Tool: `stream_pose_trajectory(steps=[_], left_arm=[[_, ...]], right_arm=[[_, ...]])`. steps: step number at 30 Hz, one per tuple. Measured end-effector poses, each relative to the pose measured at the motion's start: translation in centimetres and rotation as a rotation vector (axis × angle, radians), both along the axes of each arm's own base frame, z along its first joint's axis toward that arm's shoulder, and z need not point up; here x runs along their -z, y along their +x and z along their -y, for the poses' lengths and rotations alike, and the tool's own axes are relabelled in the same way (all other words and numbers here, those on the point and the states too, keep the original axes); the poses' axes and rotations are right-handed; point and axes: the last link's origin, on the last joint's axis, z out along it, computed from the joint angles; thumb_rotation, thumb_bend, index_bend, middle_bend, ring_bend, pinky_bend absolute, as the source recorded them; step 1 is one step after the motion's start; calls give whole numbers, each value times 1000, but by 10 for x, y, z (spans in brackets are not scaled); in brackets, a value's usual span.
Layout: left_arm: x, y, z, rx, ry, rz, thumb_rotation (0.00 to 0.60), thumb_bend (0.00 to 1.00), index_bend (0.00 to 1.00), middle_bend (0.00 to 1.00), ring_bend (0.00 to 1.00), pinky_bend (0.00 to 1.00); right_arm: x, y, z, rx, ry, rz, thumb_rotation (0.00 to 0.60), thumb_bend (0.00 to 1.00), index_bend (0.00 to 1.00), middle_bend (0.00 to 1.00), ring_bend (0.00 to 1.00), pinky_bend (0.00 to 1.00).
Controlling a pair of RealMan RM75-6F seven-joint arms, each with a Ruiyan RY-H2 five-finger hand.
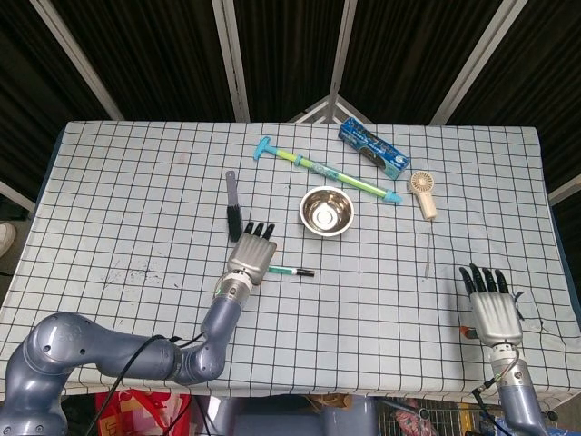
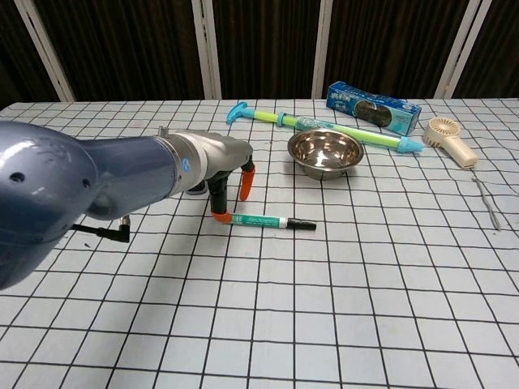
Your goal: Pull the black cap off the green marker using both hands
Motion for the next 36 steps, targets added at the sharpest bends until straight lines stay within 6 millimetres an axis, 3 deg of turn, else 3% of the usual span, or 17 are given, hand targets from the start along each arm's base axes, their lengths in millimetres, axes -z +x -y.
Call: stream_pose_trajectory(steps=[36], left_arm=[[30, -5, 1, 29, 34, -9, 600, 434, 518, 43, 0, 0]], right_arm=[[7, -13, -1, 20, 4, 8, 600, 69, 46, 31, 27, 1]])
